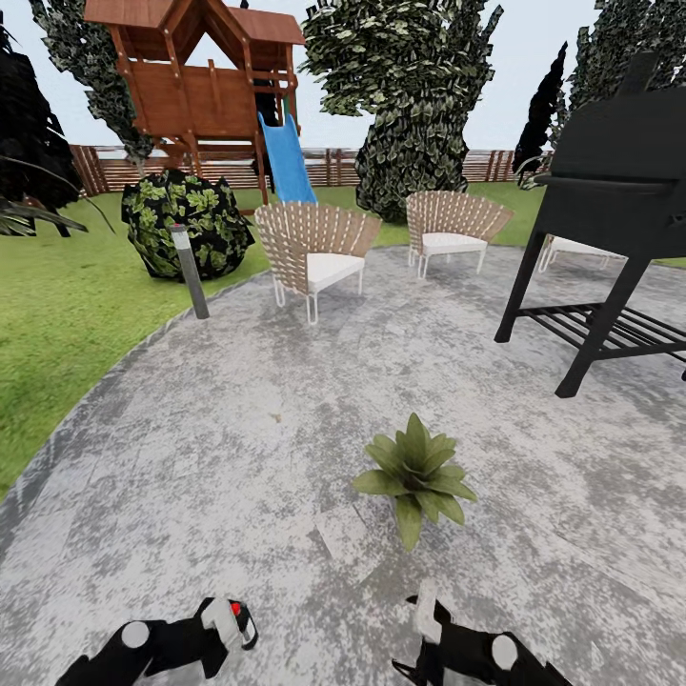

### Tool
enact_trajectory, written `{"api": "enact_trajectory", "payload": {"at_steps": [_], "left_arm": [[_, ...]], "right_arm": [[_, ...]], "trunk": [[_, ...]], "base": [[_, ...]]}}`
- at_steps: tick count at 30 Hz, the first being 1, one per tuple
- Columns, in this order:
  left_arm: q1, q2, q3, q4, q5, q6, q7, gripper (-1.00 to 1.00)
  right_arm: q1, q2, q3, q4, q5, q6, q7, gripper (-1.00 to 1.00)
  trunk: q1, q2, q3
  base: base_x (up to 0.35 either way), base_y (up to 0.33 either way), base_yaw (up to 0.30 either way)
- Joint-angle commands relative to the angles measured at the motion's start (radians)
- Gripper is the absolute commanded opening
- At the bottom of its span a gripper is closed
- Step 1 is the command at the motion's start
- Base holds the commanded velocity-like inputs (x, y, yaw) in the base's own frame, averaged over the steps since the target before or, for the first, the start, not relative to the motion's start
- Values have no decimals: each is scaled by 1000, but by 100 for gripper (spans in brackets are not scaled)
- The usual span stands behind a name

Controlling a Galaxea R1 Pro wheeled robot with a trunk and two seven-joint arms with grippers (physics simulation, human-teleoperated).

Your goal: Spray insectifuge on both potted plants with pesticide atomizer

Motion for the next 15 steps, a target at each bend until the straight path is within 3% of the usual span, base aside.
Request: {"api": "enact_trajectory", "payload": {"at_steps": [1, 2, 5, 9, 12, 15], "left_arm": [[-10, 1, -3, -10, -30, 23, -12, -100], [-18, -2, -3, -20, -58, 49, -20, -100], [-29, -16, -2, -75, -145, 101, -40, -100], [-31, -29, -3, -142, -176, 189, -86, -100], [-32, -46, -8, -153, -182, 207, -97, -100], [-33, -68, -46, -155, -218, 211, -101, -100]], "right_arm": [[-10, 1, 1, -11, 32, 7, 33, 100], [-19, 2, 1, -17, 45, 15, 55, -100], [-36, 7, 1, -31, 64, 28, 91, -100], [-42, 26, 3, -61, 69, 31, 102, -100], [-45, 48, 3, -84, 69, 33, 105, -100], [-58, 69, 3, -93, 71, 34, 185, -100]], "trunk": [[0, 0, -1], [0, 0, -1], [0, 0, -1], [0, 0, -1], [0, 0, -1], [0, 0, -1]], "base": [[0, 0, 0], [0, 0, 0], [0, 0, 0], [0, 0, 0], [0, 0, 0], [0, 0, 0]]}}
